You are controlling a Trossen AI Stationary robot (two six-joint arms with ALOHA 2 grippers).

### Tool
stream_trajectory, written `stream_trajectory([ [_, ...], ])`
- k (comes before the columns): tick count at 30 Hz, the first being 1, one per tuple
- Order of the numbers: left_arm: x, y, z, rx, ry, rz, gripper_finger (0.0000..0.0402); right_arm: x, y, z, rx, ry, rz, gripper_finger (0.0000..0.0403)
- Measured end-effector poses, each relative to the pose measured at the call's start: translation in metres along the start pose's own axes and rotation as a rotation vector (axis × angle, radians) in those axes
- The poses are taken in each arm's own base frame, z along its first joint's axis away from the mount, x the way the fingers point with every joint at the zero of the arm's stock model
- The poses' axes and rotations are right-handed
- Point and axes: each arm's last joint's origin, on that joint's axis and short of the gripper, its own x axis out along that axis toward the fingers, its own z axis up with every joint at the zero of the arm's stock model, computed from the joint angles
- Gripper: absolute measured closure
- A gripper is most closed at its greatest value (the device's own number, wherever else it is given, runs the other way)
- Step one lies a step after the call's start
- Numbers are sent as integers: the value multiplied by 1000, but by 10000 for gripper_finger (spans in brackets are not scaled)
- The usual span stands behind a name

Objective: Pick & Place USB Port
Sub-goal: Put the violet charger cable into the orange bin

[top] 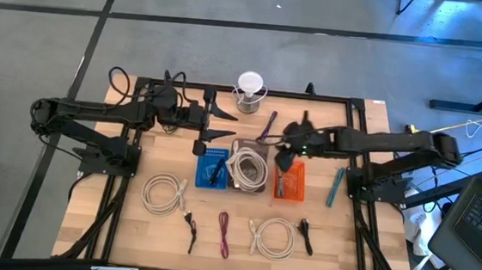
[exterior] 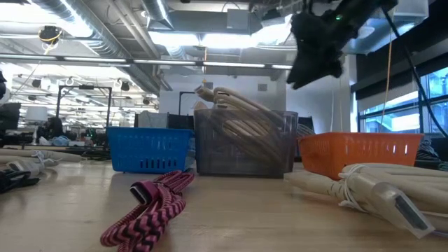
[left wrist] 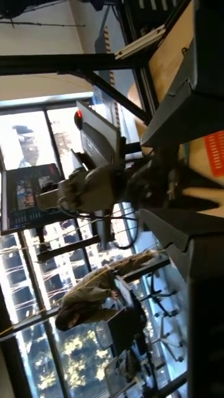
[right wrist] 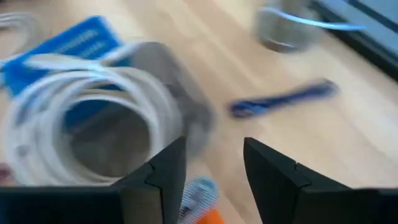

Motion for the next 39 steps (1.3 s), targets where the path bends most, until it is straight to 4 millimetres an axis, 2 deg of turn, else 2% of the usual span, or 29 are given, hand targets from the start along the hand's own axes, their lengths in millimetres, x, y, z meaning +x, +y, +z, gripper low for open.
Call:
stream_trajectory([
  [4,0,0,0,-1,4,-1,242,-11,-10,-1,70,-36,-118,240],
  [6,0,0,0,0,5,-1,242,-9,-16,4,11,-54,-134,240],
  [11,0,0,-1,-2,7,-1,242,12,-38,23,-94,-58,-98,240],
  [17,0,0,-2,-14,23,-5,243,34,-80,51,-104,17,6,240],
  [22,0,0,-4,-10,36,-7,240,53,-101,70,-111,113,77,240],
  [30,0,-1,-7,-5,70,-13,244,92,-105,85,-569,366,68,240],
  [34,-1,-1,-8,4,79,-15,245,111,-103,85,-743,445,116,240],
  [39,-1,-1,-8,17,79,-15,242,127,-91,78,-946,480,155,240],
])
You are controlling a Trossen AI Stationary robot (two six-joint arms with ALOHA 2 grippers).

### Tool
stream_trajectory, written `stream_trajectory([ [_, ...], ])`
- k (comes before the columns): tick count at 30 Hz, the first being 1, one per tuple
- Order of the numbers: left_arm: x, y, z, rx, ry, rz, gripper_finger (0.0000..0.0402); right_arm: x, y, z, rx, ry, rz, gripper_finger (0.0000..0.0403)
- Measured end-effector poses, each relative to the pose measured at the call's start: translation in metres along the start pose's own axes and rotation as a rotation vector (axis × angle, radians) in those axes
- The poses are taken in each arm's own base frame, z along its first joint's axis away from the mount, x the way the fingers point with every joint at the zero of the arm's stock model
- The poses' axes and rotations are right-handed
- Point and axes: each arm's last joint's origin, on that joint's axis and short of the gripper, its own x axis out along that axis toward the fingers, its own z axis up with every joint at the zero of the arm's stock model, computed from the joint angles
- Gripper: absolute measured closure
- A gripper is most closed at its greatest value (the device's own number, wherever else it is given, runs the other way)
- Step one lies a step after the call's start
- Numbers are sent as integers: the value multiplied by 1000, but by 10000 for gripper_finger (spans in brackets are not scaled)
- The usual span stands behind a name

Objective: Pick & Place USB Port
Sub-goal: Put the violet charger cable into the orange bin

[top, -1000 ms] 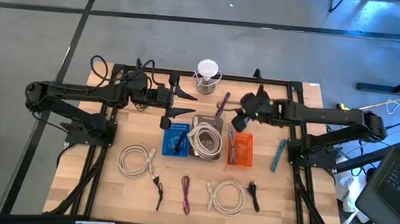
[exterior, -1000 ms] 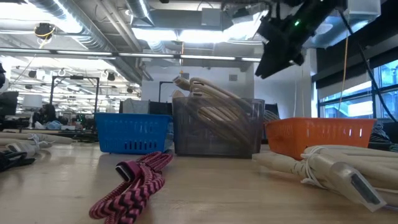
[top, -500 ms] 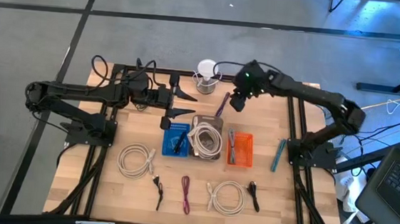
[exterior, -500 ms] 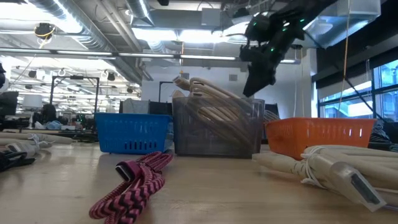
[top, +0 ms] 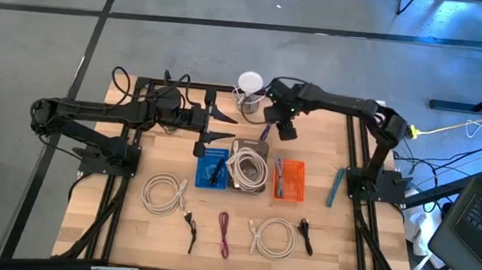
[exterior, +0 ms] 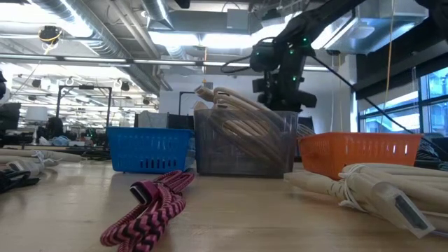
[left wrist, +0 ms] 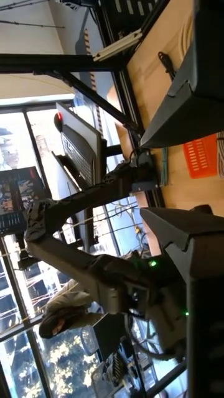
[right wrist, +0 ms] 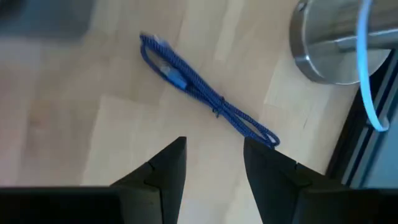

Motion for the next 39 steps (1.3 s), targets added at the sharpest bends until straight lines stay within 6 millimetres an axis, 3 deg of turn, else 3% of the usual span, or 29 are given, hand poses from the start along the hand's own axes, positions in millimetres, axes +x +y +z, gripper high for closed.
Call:
stream_trajectory([
  [9,-1,4,-1,2,4,16,246,18,11,19,-187,48,-60,240],
  [21,-1,5,-1,1,5,20,247,51,15,25,-211,73,-22,240],
  [31,-1,5,-1,1,5,20,247,60,15,27,-208,47,-10,243],
  [39,-1,5,-1,1,6,19,247,60,15,28,-202,21,14,291],
])
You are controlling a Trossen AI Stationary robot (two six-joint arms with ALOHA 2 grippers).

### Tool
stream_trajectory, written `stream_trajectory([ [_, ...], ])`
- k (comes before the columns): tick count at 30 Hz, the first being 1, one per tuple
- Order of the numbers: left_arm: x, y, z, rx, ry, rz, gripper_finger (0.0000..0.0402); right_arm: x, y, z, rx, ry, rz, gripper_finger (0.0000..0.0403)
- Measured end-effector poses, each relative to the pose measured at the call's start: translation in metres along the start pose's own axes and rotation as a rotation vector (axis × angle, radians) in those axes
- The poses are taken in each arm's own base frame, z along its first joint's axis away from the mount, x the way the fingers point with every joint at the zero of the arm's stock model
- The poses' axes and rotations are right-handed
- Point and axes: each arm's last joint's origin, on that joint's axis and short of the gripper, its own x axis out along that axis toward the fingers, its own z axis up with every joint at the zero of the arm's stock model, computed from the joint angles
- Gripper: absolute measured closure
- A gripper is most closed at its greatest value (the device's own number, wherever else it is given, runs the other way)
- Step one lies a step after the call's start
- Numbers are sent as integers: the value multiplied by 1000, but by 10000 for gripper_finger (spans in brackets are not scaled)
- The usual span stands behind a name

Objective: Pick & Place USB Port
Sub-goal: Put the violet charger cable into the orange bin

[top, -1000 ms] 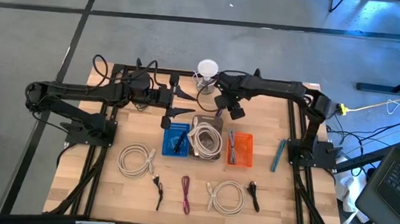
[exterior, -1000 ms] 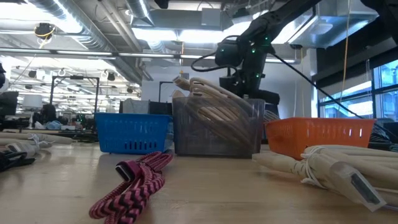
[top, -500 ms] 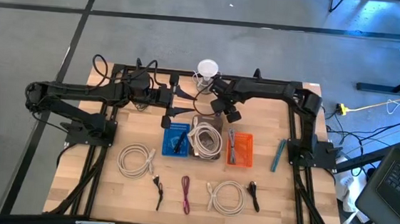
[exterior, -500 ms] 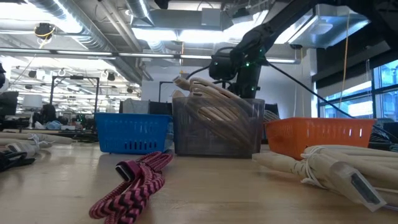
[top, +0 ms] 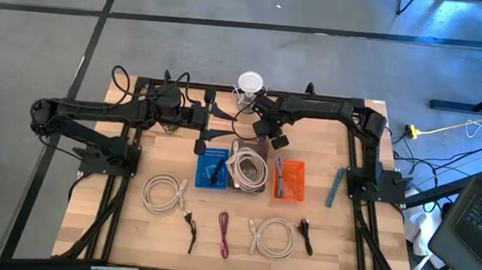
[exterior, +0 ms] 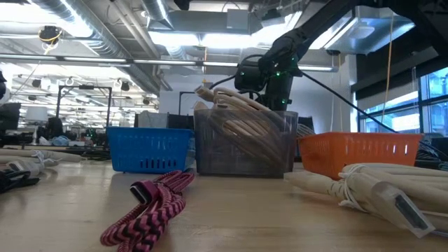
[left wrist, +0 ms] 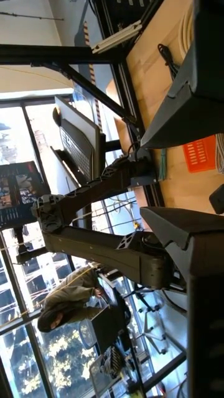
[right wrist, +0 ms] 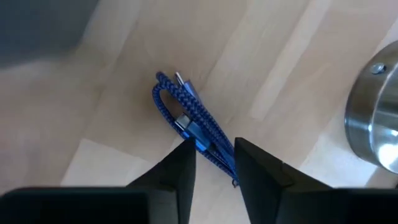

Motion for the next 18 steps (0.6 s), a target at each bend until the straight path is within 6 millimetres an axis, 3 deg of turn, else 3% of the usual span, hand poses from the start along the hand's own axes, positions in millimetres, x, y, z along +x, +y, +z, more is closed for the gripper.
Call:
stream_trajectory([
  [10,0,0,0,0,0,0,248,1,-2,1,25,-1,-33,310],
  [18,0,0,0,1,0,0,249,14,-1,0,24,51,-23,281],
])
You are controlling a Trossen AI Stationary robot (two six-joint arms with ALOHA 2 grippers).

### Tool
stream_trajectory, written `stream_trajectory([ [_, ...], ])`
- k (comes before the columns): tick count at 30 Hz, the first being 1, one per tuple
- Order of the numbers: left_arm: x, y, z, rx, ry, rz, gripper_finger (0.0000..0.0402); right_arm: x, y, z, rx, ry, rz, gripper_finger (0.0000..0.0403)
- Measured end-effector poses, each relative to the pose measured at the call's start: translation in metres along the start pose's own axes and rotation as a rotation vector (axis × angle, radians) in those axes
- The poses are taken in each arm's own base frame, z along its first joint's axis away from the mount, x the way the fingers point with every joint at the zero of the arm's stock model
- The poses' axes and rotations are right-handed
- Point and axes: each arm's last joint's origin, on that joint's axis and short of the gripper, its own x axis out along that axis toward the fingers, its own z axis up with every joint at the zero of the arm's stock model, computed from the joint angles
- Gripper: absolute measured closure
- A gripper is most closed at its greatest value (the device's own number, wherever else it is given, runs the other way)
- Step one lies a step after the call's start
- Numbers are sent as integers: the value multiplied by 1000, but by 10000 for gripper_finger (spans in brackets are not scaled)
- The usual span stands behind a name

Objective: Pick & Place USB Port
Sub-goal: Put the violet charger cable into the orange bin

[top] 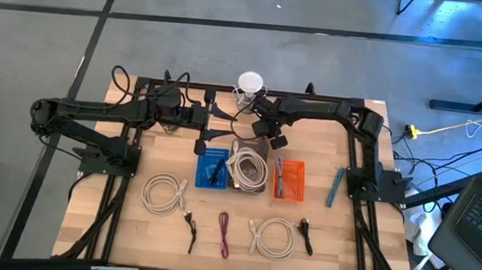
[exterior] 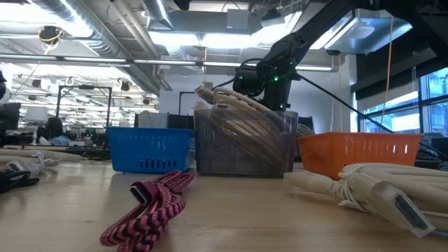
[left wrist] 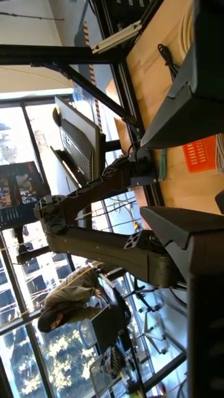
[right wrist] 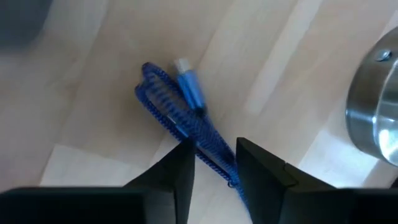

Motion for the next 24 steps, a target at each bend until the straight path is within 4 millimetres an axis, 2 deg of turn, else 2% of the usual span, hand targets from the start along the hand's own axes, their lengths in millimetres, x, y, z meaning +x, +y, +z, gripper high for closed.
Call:
stream_trajectory([
  [4,0,0,0,0,1,0,250,8,2,2,-12,32,-5,283],
  [6,0,0,0,-1,3,-1,249,9,3,3,-19,57,-27,307],
  [10,0,0,0,15,4,-1,247,7,2,6,8,90,-42,385],
  [14,0,0,0,16,2,0,250,2,-1,9,61,128,-66,395],
  [17,0,0,-1,14,5,-1,251,-10,-4,11,77,131,-80,397],
  [24,0,-1,-2,6,22,-6,249,-58,-4,5,177,126,-138,400],
])
